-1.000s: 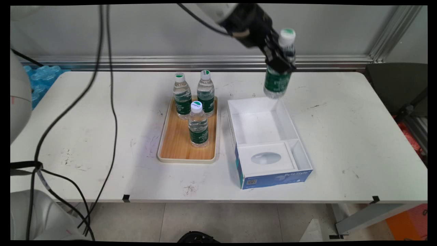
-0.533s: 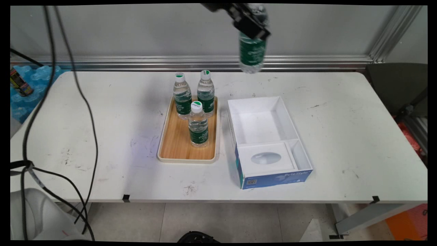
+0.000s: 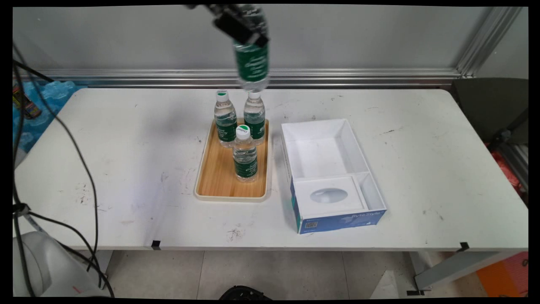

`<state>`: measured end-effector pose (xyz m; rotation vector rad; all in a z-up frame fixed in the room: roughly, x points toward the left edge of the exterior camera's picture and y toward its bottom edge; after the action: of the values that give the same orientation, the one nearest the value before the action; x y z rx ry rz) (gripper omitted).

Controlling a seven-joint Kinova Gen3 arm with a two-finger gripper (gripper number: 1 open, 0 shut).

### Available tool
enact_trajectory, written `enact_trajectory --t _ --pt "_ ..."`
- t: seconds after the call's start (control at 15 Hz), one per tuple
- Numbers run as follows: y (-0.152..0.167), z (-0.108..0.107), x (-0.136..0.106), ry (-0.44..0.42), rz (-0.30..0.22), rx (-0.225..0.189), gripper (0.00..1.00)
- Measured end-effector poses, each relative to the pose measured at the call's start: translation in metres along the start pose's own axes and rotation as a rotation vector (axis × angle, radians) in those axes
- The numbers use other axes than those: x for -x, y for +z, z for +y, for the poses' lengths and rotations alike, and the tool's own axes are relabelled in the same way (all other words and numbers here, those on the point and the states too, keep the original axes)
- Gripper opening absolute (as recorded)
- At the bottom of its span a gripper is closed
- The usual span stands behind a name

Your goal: Place the picked object on the tray

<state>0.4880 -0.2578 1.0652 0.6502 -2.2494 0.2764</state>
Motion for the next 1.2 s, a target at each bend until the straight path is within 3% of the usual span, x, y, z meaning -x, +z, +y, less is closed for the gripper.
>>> enact_trajectory --t 0.67,1.2 --pt "-0.033 0.012 0.091 -0.015 -0.074 0.025 0.00" --pt "0.007 0.018 0.165 -0.013 -0.094 0.031 0.00"
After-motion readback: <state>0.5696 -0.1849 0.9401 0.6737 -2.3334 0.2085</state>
